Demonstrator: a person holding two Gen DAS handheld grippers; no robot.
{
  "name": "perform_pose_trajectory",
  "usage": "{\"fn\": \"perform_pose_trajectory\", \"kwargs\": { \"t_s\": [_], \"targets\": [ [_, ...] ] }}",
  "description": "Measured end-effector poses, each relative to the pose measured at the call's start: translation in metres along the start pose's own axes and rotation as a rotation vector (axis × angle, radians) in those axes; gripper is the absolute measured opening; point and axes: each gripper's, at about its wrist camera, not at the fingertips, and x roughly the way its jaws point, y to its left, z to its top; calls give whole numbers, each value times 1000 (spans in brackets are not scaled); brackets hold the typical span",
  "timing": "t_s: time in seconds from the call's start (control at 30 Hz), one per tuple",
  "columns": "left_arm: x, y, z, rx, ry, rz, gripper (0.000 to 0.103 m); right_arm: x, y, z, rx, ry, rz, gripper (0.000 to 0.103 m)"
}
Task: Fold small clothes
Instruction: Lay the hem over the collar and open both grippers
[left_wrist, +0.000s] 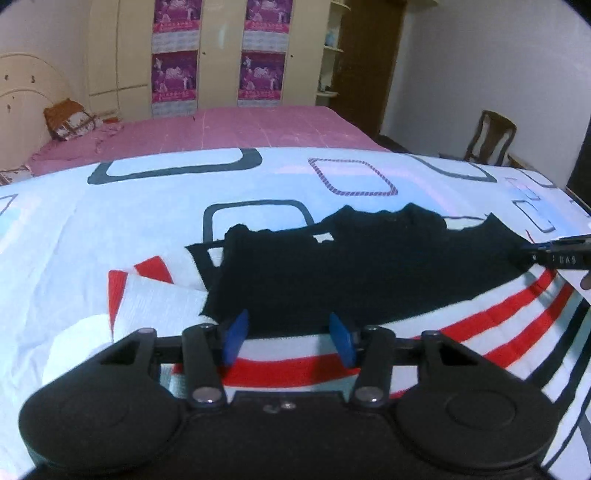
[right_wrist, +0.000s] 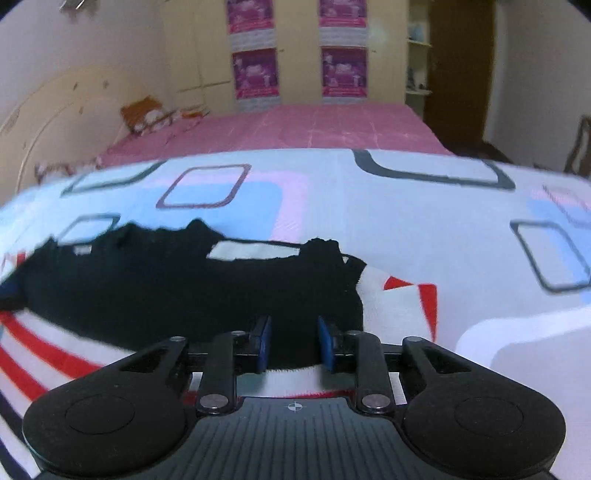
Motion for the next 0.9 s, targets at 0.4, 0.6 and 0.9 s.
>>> {"fn": "perform_pose_trajectory", "kwargs": {
  "t_s": [0.4, 0.6, 0.9],
  "targets": [
    [-20, -86, -25, 80, -1, -108, 68, -25, 105, -33, -218, 3, 99, 51],
    [-52, -44, -51, 51, 11, 29, 69, -49, 50, -52, -131, 76, -28, 55],
    [-89, -68, -60, 77, -48, 28, 66, -99, 69, -63, -9, -30, 46, 51]
  ]
}}
